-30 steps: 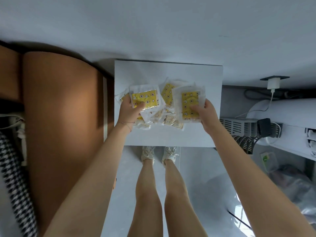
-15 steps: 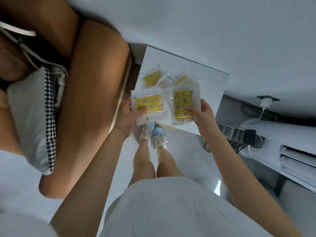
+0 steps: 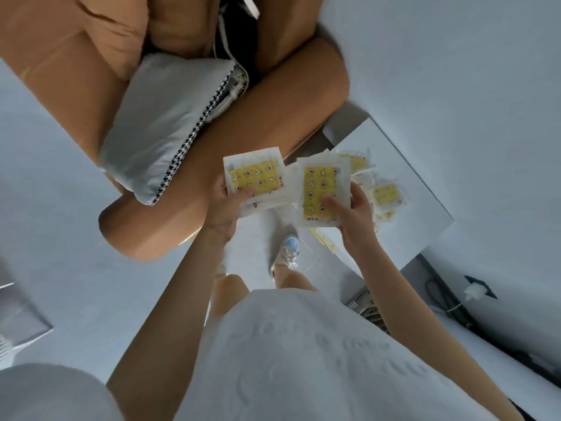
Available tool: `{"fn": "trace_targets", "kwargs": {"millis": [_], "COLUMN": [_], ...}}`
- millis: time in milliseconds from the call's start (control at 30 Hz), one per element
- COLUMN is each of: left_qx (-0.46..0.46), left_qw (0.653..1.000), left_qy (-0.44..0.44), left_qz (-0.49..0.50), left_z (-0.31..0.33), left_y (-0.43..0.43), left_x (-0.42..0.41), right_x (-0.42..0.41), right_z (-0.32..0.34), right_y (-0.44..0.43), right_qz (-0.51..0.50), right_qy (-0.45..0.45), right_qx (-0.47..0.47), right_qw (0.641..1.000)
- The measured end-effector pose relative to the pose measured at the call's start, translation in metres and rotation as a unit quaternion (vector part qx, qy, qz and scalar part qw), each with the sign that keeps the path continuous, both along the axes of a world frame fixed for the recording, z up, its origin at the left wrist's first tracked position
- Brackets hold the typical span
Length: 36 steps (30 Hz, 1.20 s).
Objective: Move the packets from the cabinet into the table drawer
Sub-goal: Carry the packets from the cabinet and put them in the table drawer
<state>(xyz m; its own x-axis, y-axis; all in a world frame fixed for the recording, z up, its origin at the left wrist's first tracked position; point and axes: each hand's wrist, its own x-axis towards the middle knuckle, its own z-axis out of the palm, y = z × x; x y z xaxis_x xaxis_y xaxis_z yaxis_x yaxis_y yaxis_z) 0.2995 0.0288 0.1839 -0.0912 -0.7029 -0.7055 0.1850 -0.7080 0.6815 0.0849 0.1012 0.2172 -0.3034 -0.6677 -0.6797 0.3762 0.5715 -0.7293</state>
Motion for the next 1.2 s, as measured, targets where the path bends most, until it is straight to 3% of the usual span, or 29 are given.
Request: {"fn": "trace_targets", "kwargs": {"millis": [300, 667, 933, 1200], "left_qx": [-0.016, -0.018, -0.008, -0.007], "left_qw": [0.993, 0.977, 0.958, 0.927], "left_qy": [-0.030, -0.061, -0.051, -0.026], "left_qz": [0.115, 0.202, 0.282, 0.373], "left_z": [0.021, 0.024, 0.017, 0.003], "left_y": [0.028, 0.100, 0.157, 0.183], "left_x": [0.188, 0.443, 0.570, 0.643], "right_x": [0.173, 0.441, 0.572, 0.650], "right_z": [0.015, 0.017, 0.023, 0.011], "right_y": [-0.037, -0.025, -0.010, -0.026], "right_qz": [0.176, 0.263, 0.338, 0.413], "right_qy": [0.077, 0.006, 0.025, 0.022], "right_qx": [-0.022, -0.044, -0.039, -0.027], "right_qw": [0.981, 0.964, 0.940, 0.910]}}
